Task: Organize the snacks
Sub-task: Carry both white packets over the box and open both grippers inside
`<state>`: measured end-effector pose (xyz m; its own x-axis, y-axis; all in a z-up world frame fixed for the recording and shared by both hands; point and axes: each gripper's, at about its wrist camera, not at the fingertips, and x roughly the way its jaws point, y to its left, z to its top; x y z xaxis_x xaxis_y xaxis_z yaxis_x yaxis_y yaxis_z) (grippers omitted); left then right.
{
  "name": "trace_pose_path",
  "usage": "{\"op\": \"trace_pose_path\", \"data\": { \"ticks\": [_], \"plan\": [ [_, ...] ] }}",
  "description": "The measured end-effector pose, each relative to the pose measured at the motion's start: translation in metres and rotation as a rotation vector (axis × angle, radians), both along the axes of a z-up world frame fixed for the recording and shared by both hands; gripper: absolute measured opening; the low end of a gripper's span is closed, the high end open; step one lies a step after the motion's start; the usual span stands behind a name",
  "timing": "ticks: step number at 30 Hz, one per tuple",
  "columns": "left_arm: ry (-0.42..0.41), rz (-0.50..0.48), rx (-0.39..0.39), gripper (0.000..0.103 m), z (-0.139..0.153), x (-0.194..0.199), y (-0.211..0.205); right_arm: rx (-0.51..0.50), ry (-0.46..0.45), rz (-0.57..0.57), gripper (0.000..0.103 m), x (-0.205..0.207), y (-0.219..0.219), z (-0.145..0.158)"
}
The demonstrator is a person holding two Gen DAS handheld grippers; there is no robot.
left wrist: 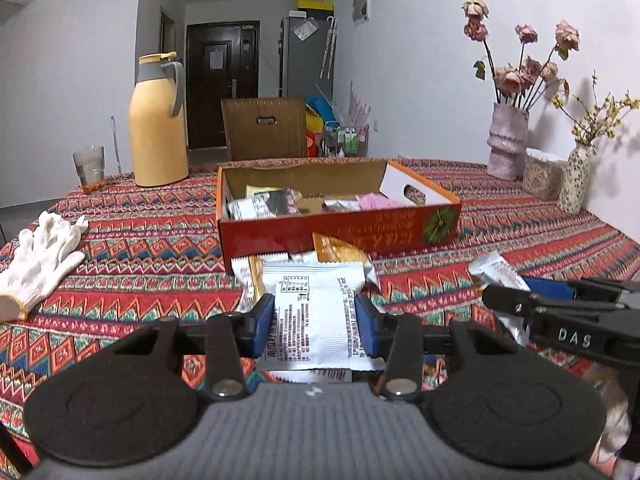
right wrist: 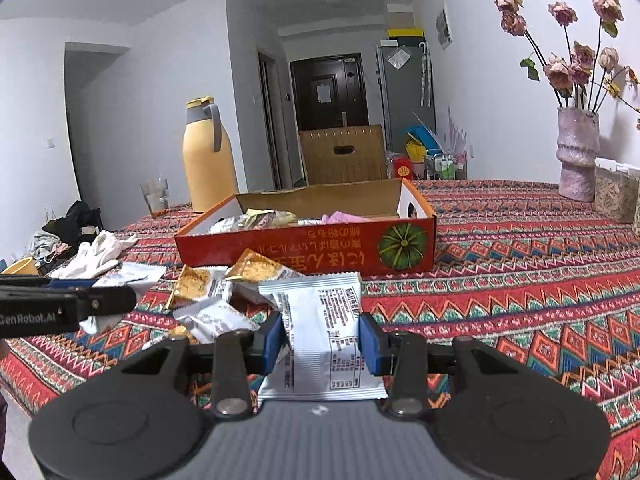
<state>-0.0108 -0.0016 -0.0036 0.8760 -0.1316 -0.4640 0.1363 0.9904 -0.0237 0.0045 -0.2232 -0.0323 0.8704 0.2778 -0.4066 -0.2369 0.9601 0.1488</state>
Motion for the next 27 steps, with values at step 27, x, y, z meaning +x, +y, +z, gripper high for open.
{"op": "trace_pose_path", "data": {
  "ticks": [27],
  "plan": [
    [-0.069, 0.059, -0.031, 0.043, 0.044, 0.104, -0.008, 0.010, -0.092, -0.027, 0.040, 0.108, 0.000, 0.037]
  ]
}}
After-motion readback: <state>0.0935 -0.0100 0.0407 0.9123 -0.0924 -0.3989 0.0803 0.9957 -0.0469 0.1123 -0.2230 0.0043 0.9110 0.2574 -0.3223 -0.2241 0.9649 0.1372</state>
